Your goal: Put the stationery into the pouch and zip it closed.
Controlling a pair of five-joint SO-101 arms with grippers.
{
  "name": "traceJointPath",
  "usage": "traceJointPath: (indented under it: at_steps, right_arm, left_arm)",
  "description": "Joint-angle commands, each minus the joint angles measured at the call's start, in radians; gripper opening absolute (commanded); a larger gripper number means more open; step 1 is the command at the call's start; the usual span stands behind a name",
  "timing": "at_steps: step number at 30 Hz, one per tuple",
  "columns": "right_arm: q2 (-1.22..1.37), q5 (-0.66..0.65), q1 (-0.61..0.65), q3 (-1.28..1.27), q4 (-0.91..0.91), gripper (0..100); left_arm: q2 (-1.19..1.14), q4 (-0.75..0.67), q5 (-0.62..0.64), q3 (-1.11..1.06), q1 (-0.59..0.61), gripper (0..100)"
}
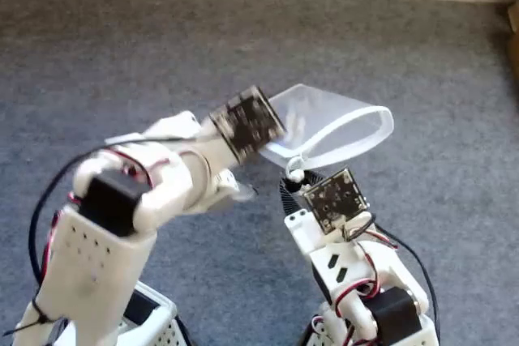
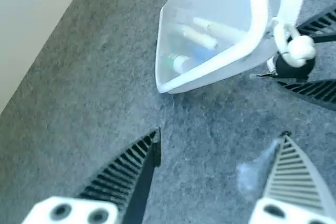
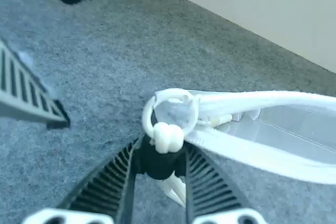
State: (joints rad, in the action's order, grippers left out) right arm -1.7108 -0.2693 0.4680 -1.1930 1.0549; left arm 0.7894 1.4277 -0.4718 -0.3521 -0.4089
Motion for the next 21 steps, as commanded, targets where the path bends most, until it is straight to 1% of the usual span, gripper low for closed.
traceJointPath:
  at_steps: [1, 4, 6, 9, 11, 21]
  right_arm:
    - [0.002, -0.029, -0.005, 0.097, 0.047, 0.4]
    - [0.002, -0.037, -0.005, 0.131, 0.085, 0.4]
    - [0.002, -0.057, -0.005, 0.15, 0.105, 0.4]
    - [0.002, -0.058, -0.005, 0.162, 0.11, 0.4]
    - [0.002, -0.064, -0.005, 0.162, 0.111, 0.4]
    - [0.002, -0.072, -0.005, 0.248, 0.182, 0.4]
  left_arm:
    - [0.125, -0.167, -0.005, -0.162, -0.047, 32]
    - [0.183, -0.295, -0.003, -0.295, -0.061, 32]
    - [0.202, -0.348, 0.003, -0.357, -0.081, 32]
    - [0.208, -0.391, 0.038, -0.403, -0.111, 32]
    - [0.206, -0.417, 0.038, -0.42, -0.127, 32]
    - [0.206, -0.623, 0.038, -0.564, -0.128, 32]
